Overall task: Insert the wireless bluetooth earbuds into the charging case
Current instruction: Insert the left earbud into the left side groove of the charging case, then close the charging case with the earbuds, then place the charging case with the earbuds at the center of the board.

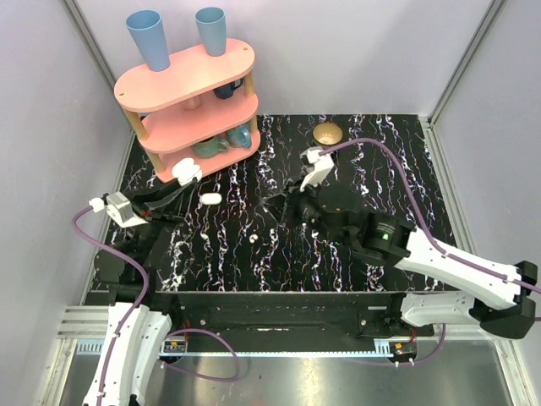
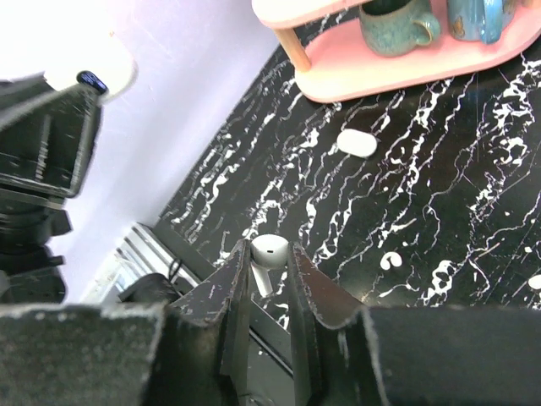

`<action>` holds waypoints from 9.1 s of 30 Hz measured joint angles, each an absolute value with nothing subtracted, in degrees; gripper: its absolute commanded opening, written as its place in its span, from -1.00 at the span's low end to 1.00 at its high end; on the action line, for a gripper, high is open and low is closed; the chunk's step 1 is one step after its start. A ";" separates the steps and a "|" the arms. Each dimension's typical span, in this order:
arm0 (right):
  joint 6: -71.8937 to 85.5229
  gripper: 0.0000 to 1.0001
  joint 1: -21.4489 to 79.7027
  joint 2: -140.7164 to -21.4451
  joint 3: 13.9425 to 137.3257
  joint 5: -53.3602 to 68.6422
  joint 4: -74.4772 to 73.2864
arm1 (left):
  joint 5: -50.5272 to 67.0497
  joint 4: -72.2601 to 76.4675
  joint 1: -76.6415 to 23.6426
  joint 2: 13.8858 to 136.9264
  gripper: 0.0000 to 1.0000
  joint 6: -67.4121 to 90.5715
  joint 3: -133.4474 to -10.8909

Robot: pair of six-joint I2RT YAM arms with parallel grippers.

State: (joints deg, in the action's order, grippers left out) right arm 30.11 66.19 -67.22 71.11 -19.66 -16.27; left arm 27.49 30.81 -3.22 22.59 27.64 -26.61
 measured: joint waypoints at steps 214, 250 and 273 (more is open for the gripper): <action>18.17 0.28 72.60 -72.49 76.47 -17.47 14.52 | 15.22 30.13 -32.75 22.92 -1.00 15.57 -24.43; 35.40 0.47 62.00 -71.11 74.13 -12.25 -9.65 | 47.81 36.95 -32.93 33.06 -1.00 24.21 -30.09; 40.40 0.57 61.78 -64.60 65.80 -20.51 -10.72 | 34.13 18.90 -33.30 35.33 -1.00 23.09 -33.10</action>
State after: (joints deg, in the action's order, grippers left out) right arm 40.40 61.78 -64.60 65.80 -20.51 -10.72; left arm 34.13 18.90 -33.30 35.33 23.09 -33.10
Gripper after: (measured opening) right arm 0.769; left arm 0.321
